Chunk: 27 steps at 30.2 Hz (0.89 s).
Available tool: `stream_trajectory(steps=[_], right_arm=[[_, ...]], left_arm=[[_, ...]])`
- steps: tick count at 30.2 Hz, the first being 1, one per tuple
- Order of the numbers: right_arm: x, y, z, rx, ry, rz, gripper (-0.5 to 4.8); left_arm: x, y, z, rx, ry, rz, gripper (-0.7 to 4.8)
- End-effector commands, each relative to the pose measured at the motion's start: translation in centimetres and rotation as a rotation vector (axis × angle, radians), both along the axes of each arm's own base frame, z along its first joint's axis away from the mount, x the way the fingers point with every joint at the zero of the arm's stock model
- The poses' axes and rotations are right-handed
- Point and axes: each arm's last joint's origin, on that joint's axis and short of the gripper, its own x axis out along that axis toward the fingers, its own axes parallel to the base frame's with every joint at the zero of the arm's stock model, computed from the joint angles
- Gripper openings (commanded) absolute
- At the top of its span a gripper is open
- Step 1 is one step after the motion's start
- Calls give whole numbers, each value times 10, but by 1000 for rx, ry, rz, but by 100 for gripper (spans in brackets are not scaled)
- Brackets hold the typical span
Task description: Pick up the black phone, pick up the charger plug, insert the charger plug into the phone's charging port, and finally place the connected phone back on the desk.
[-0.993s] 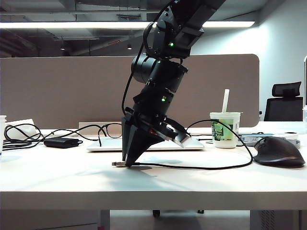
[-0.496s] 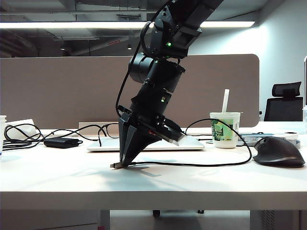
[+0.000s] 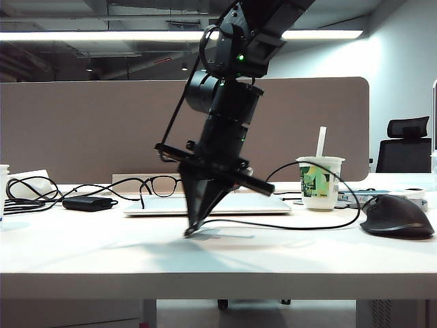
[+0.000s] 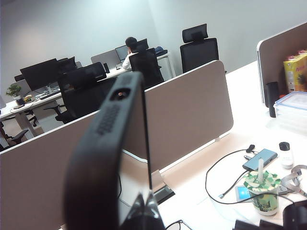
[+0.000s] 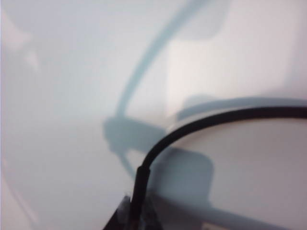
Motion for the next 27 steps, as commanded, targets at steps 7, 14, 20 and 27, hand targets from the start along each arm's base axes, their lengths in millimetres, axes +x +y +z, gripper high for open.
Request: stream_trajectory(steps=[7,14,20,27], right_arm=[[13,-44,80,-38,-330,195,-5],[1,-77,141,7,-501,273,-5],[5,-72,127,177,-296,-5,66],[23,-62,96,250,-172,-193,141]], left_arm=[[-3,1,4,-18,-21,1,-6],[-2,1,2,-9,2,1,-6],[-2,1,2,-34,18,-3,-6],[-3,1,2,-34,16,-5,-6]])
